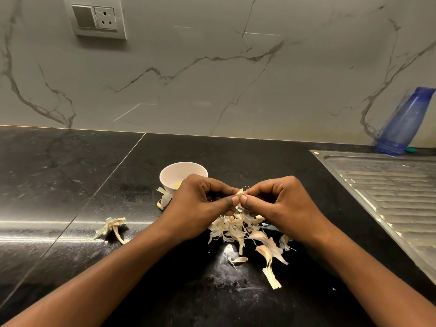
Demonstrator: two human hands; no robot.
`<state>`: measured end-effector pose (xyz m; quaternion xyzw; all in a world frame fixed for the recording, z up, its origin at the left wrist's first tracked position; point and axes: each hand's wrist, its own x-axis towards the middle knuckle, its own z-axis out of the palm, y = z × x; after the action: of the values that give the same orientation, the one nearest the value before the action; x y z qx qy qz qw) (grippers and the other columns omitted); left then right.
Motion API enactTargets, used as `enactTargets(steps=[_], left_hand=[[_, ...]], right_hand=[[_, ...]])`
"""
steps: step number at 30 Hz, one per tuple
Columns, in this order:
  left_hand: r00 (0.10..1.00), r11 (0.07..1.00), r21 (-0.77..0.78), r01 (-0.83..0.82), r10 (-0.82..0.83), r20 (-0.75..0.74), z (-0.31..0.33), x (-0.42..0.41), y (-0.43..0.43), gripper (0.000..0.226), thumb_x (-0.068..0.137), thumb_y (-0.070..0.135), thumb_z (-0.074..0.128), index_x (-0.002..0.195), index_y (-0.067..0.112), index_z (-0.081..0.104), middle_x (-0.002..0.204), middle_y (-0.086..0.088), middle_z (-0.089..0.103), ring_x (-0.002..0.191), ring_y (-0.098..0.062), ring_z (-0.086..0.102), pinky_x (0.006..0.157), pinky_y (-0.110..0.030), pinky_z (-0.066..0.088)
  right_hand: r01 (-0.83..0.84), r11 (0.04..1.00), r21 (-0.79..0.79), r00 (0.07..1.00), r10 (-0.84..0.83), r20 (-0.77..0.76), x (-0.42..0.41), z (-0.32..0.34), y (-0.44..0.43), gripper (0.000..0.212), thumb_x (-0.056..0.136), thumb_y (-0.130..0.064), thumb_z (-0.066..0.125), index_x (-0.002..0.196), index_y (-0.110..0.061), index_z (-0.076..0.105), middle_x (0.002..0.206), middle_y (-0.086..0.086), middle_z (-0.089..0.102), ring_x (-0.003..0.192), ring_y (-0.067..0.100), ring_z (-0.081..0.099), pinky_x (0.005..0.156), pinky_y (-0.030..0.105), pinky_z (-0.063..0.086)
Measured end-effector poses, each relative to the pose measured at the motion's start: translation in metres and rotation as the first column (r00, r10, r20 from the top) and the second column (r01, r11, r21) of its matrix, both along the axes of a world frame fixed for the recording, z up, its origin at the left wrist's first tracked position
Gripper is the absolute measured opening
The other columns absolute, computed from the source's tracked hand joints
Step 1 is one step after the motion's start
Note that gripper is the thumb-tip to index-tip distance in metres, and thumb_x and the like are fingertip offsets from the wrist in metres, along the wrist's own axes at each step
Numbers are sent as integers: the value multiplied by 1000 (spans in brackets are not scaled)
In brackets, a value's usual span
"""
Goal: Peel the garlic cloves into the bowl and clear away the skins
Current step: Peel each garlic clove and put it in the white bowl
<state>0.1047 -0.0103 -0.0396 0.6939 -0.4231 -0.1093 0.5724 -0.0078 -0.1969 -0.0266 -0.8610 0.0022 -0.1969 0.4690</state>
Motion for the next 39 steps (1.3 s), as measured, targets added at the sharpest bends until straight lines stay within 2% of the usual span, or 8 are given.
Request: enactTargets(steps=[4,8,13,17,24,29,33,39], left_hand=[[999,1000,-16,7,-7,-45,0,-1,0,17,93,10,78,109,9,82,89,-1,82,81,-19,79,76,-27,63],[996,999,-37,15,-18,-90,-1,-3,0,17,92,9,78,108,8,82,90,-4,82,81,-25,80,79,-35,65],[985,998,-58,31,-40,-167,1,-1,1,18,91,6,77,108,2,80,91,-9,82,80,-26,79,78,-32,65],[986,998,-53,22,-30,-164,5,-1,2,16,91,6,77,106,3,81,91,-9,82,78,-23,78,75,-27,64],[989,999,8,33,-31,-148,1,-2,2,17,93,10,78,108,6,82,88,-8,82,81,-27,79,81,-33,65],[989,999,6,31,-30,-146,1,-3,2,17,93,9,78,108,6,82,88,-9,81,82,-27,80,85,-39,65],[984,999,-14,47,-49,-171,3,-2,3,19,92,10,78,109,5,81,88,-12,81,82,-29,79,82,-36,65],[982,998,-15,56,-58,-178,4,-1,3,19,91,10,77,109,4,81,87,-13,81,81,-29,79,81,-34,64]], right_hand=[[11,1000,-11,999,-10,52,0,-5,0,4,92,-25,83,89,-22,86,76,2,79,70,38,74,64,63,58],[39,999,21,995,-40,88,0,-7,1,14,91,-10,81,84,-21,85,73,6,78,68,43,71,60,63,57],[-2,998,68,1000,1,12,-1,-2,-4,6,91,-11,81,93,-15,85,83,4,81,77,26,79,74,49,66],[-51,994,92,998,54,-29,-2,2,-7,15,87,-23,82,99,-14,85,90,3,83,83,24,80,79,39,67],[-49,997,52,997,52,-58,-3,2,-9,9,88,-20,83,95,-15,86,85,5,82,81,30,78,79,53,65],[-29,997,71,999,31,-27,-2,0,-7,14,84,-23,84,93,-12,86,83,6,81,77,31,78,75,50,65],[-57,991,122,997,64,-52,-3,2,-11,9,89,-11,81,96,-10,85,88,7,82,82,27,79,77,39,67],[-108,984,142,990,120,-79,-4,5,-14,18,83,-23,81,98,-13,85,92,7,83,88,29,80,82,42,67]])
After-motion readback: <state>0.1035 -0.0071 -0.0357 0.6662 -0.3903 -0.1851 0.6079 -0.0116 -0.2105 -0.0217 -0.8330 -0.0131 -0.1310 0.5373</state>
